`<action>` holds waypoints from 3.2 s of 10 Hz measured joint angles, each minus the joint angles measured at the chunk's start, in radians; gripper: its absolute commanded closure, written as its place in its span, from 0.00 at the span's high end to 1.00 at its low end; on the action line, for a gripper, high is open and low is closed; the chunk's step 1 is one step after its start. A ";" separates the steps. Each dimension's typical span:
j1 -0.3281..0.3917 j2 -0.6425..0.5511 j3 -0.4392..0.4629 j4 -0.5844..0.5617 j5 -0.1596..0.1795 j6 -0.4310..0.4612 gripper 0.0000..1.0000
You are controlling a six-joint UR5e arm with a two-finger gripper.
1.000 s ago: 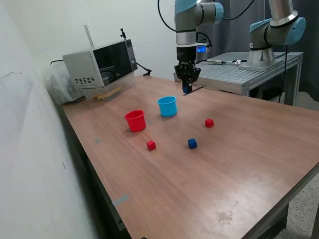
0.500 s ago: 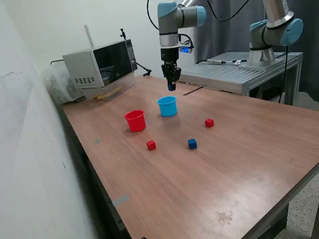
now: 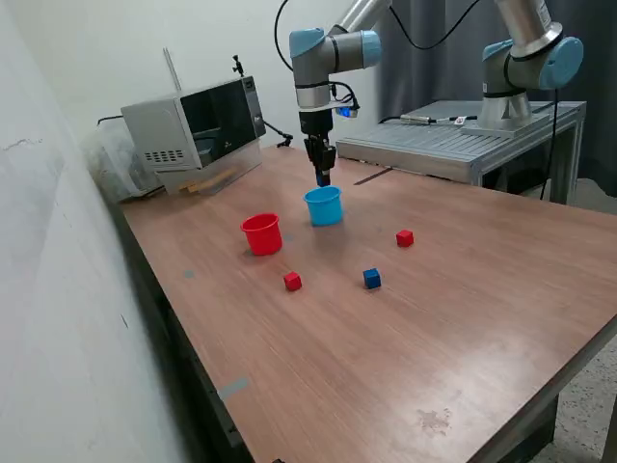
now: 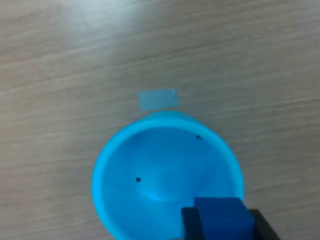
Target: Place red objects in the red bin, and blue objects in the blue bin.
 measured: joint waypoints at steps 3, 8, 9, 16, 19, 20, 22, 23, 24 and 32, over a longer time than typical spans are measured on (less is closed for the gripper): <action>-0.012 0.003 0.001 0.000 0.000 0.001 1.00; -0.004 -0.005 0.005 0.002 0.001 0.000 1.00; 0.013 -0.022 0.007 0.003 0.001 0.000 1.00; 0.300 -0.315 0.031 0.155 0.002 0.085 1.00; 0.402 -0.369 0.021 0.192 0.002 0.246 1.00; 0.428 -0.354 -0.003 0.192 0.002 0.298 1.00; 0.463 -0.271 -0.093 0.187 0.002 0.387 1.00; 0.470 -0.207 -0.150 0.179 0.001 0.418 1.00; 0.473 -0.125 -0.207 0.159 0.000 0.439 1.00; 0.416 0.323 -0.404 0.022 -0.004 0.460 1.00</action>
